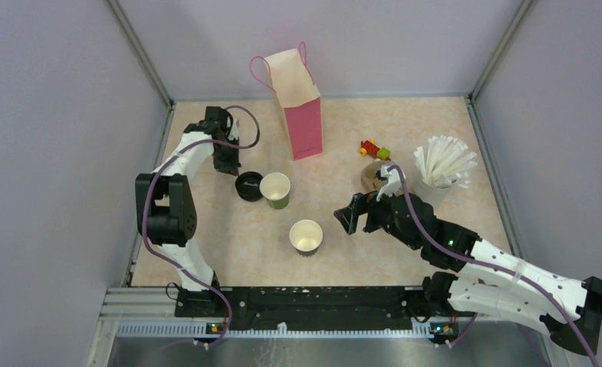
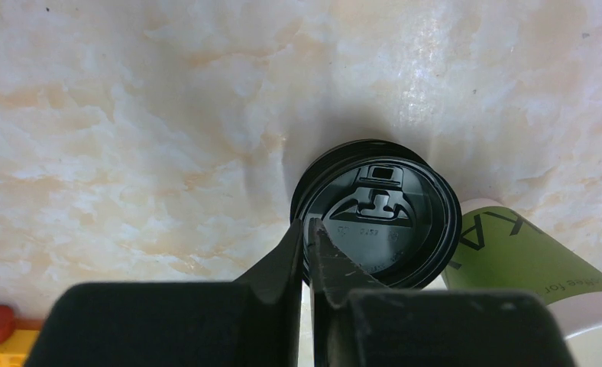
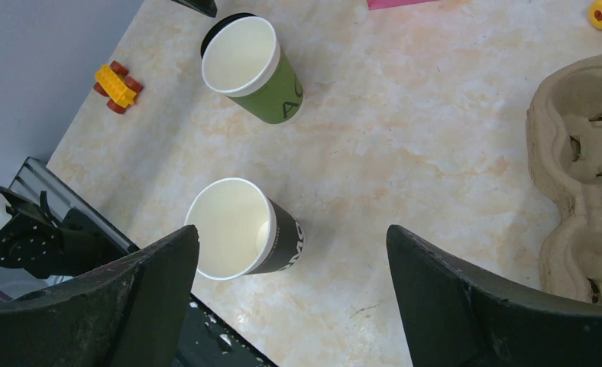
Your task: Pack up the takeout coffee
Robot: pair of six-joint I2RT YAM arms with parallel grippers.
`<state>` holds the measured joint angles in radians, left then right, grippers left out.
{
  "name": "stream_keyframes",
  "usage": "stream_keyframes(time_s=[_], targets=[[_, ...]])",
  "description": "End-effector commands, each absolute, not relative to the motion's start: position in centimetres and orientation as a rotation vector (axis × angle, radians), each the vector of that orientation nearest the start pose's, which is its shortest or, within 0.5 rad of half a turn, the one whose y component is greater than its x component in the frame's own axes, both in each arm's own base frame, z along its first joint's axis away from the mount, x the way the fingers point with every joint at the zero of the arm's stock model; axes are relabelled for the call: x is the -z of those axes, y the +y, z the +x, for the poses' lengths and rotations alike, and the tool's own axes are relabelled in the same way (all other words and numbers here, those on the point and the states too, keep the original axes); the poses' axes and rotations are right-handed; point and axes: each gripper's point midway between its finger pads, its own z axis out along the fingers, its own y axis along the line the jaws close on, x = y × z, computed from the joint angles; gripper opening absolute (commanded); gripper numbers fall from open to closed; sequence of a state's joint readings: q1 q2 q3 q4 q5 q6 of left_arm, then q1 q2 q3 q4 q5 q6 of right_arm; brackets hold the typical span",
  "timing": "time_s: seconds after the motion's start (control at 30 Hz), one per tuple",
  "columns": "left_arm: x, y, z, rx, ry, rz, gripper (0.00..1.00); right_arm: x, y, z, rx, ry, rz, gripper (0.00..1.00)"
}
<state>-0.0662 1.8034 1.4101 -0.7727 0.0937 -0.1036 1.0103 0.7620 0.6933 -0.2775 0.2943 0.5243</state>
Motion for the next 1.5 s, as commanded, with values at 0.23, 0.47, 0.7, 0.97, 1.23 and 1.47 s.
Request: stream_keyframes(time_s=[0.23,0.47,0.7,0.97,1.23,1.47], targets=[[-9.5,-3.7,38.7,0.106,2.715,-0.026,0.21,-23.2,23.8,18.7,-0.767,1.928,-0.261,0.9],[-8.1,-4.0,38.3,0.125,2.76,-0.016,0.25,-23.3,23.8,18.7,-0.77,1.927,-0.256,0.9],[-7.3,-3.9,38.1,0.121,2.784,-0.02,0.25,-23.3,23.7,18.6,-0.768,1.926,-0.257,0.91],[-6.8,-4.0,37.9,0.13,2.792,-0.018,0.21,-23.2,23.6,18.6,-0.764,1.928,-0.259,0.9],[-6.8,-4.1,38.1,0.134,2.794,-0.024,0.2,-23.5,23.1,18.5,-0.76,1.917,-0.249,0.91],[-7.1,-4.1,37.9,0.136,2.792,-0.032,0.02,-23.3,22.9,18.5,-0.754,1.921,-0.249,0.9]])
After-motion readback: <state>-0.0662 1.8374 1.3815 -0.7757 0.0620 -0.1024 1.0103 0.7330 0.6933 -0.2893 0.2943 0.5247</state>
